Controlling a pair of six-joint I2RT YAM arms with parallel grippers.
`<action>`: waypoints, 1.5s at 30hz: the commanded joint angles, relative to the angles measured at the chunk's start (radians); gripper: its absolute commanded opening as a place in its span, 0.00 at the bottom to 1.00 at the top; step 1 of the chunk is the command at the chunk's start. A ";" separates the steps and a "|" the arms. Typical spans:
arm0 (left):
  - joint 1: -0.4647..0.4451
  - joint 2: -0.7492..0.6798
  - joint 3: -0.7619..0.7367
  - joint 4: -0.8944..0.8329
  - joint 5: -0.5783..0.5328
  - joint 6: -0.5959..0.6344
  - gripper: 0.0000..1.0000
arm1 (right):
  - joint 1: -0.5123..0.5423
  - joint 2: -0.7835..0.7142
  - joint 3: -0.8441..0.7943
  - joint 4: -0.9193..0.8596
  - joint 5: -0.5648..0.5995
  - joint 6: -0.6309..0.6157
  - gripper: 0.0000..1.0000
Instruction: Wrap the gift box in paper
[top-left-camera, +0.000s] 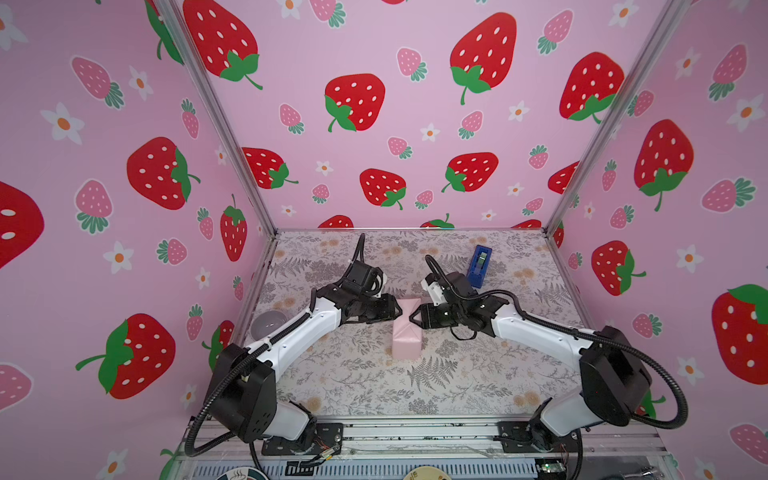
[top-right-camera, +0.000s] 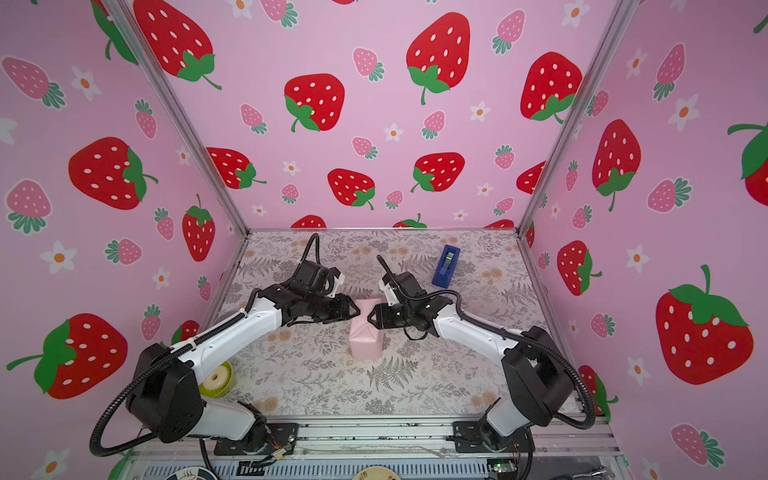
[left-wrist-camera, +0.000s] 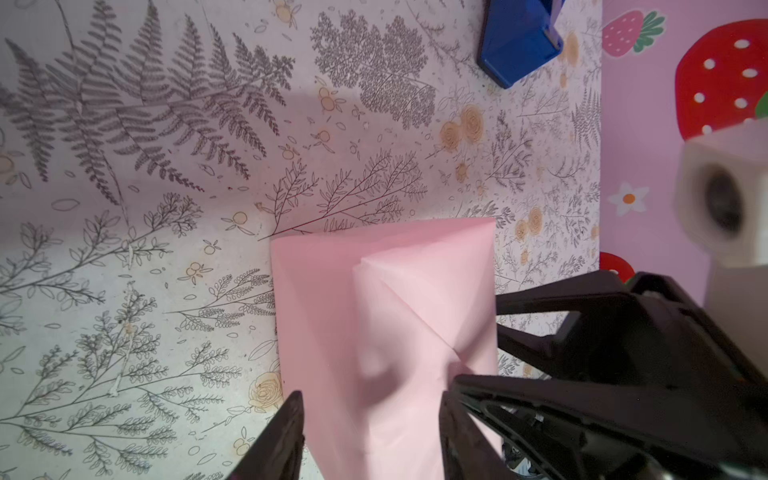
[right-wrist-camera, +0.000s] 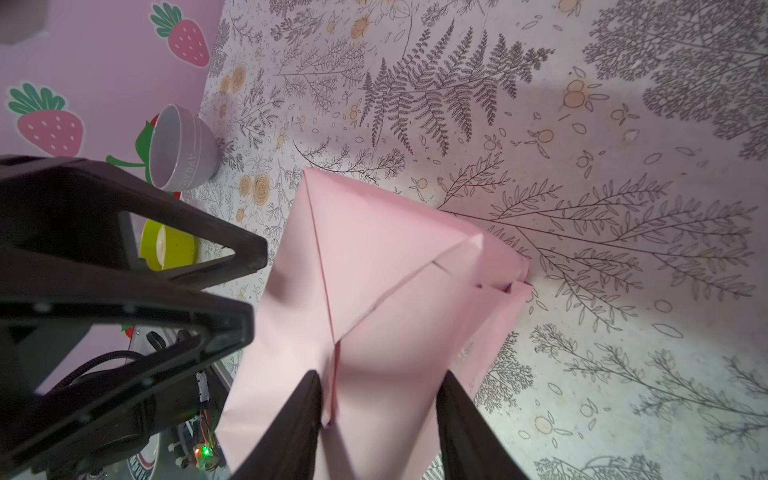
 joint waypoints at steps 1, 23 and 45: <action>-0.010 -0.003 -0.024 0.052 0.040 -0.051 0.50 | 0.001 0.051 -0.021 -0.191 0.017 -0.042 0.45; -0.036 0.045 -0.103 0.027 0.015 -0.052 0.41 | -0.028 -0.020 0.077 -0.168 0.044 -0.011 0.51; -0.037 0.079 -0.072 -0.011 0.001 -0.029 0.42 | -0.779 0.143 0.138 0.101 -0.488 -0.033 0.41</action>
